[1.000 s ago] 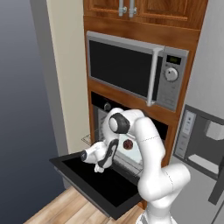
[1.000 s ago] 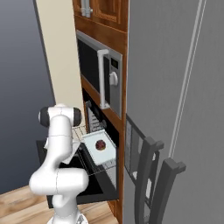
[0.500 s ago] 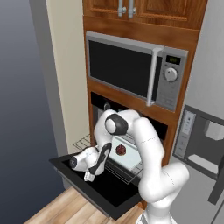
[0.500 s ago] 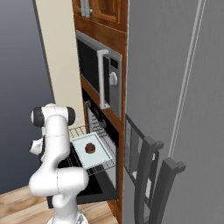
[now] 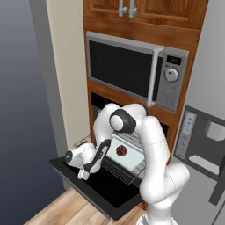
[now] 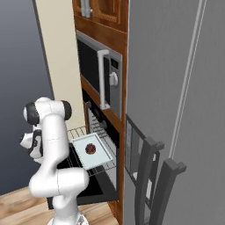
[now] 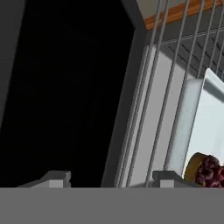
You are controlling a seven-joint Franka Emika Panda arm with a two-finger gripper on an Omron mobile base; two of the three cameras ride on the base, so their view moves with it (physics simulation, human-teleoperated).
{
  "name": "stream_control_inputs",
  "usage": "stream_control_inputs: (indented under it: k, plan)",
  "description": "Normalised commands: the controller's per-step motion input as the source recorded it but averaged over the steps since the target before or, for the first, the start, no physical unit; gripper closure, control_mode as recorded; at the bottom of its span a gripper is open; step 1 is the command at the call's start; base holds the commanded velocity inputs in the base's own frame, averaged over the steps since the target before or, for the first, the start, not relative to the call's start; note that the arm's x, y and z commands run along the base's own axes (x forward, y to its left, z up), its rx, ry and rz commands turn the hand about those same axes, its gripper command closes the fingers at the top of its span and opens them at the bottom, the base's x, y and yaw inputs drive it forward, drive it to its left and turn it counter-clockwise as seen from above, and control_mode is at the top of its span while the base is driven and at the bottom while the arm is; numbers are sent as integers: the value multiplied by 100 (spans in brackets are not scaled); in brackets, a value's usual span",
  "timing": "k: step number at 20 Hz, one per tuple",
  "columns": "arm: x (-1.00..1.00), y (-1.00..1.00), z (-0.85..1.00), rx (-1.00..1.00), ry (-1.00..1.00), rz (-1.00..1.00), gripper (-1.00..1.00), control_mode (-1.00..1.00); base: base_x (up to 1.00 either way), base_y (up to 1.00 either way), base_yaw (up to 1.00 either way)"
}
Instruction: Take the baked cake out of the oven and place it on the plate for cooling. Then close the oven door.
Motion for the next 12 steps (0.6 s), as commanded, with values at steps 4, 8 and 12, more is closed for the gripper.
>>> stream_control_inputs:
  k: [4, 8, 12]
  plan:
    - [-34, -35, 100, 4, -13, 0, -100, -100, 0, 0, 0]
    - [0, -51, 100, 0, -3, 0, -100, -100, 0, 0, 0]
    - [0, -37, 100, 0, 6, 1, -100, -100, 0, 0, 0]
